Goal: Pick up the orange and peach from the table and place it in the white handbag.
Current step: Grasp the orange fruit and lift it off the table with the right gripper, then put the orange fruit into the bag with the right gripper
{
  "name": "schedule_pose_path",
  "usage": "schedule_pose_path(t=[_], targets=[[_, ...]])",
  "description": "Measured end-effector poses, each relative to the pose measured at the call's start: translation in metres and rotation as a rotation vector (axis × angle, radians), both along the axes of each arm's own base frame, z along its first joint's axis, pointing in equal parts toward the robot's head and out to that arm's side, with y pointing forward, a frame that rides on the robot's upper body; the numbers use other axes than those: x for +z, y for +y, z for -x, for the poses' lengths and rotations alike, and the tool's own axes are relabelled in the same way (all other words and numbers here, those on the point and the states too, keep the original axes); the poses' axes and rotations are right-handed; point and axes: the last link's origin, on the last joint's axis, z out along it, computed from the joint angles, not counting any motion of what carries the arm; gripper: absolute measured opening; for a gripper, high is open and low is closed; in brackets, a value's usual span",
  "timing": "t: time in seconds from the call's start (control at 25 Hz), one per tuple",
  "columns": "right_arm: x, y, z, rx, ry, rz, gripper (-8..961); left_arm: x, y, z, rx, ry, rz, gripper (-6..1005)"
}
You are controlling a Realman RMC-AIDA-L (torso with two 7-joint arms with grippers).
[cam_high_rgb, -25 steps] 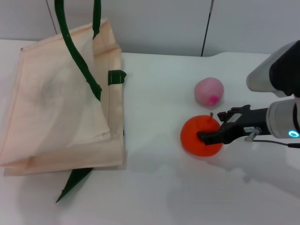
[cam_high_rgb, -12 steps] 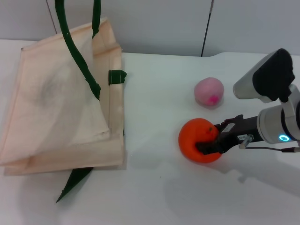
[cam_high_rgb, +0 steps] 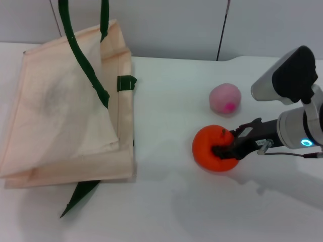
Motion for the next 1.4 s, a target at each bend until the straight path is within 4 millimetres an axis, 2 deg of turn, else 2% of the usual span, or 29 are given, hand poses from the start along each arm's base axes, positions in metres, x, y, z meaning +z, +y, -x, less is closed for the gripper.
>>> schedule_pose_path(t=[0.6, 0.96, 1.12, 1.4], targets=[[0.018, 0.003, 0.014, 0.044, 0.049, -0.083, 516, -0.001, -0.001, 0.001, 0.001, -0.002, 0.002, 131], [0.032, 0.004, 0.038, 0.128, 0.096, -0.148, 454, 0.000, -0.002, -0.004, -0.022, -0.014, 0.004, 130], [0.027, 0.002, 0.054, 0.182, 0.116, -0.143, 421, -0.005, -0.001, -0.011, -0.042, -0.005, 0.018, 130], [-0.001, 0.003, 0.073, 0.259, 0.173, -0.087, 333, -0.015, -0.001, -0.026, -0.095, -0.027, 0.055, 130]])
